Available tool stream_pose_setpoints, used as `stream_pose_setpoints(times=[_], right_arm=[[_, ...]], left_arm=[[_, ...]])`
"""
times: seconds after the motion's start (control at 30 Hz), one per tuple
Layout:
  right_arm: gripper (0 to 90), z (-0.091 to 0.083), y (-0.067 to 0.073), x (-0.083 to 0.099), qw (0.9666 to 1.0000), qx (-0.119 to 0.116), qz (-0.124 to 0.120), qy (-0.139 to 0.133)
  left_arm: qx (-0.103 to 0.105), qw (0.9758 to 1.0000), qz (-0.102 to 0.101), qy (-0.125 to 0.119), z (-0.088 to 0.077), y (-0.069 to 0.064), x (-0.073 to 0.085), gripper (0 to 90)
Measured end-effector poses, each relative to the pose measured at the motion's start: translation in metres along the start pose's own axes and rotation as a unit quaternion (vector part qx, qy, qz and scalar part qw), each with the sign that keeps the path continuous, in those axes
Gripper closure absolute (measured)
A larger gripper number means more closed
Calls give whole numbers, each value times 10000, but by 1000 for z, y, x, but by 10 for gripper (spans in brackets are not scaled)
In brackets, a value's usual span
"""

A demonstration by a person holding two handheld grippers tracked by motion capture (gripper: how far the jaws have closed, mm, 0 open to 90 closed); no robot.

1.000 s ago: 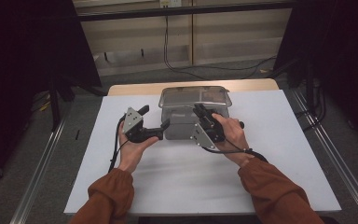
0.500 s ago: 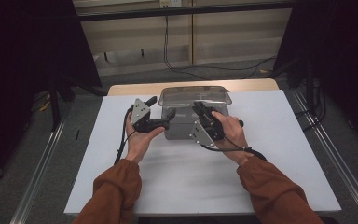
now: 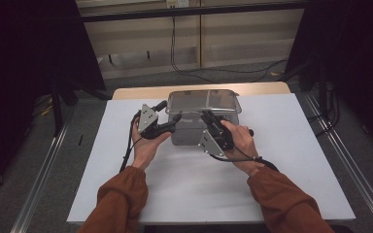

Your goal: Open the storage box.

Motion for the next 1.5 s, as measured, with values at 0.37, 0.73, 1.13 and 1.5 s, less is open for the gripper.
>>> stream_pose_setpoints(times=[0.37,0.73,1.13,1.5], right_arm=[[658,-3,2,6,9991,-94,401,-78],[267,-13,-3,34,9877,-149,1557,-44],[178,-13,-12,62,9532,-477,2985,-19],[102,-16,-22,86,9127,-621,4035,-160]], left_arm=[[-63,10000,-16,-13,0,1,3,370],[-97,9999,-22,-40,0,1,1,384],[-101,9999,-30,-55,0,2,1,385],[-101,9999,-75,-69,1,2,1,393]])
Point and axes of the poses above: each handheld gripper's, and its own axes: z roughly forward along the jaws, x roughly out of its underside, y roughly to its left, the point moved 4 cm from there along z, roughly forward along the jaws, and after that the axes turned 4 degrees about -x, right-handed, at the moved point
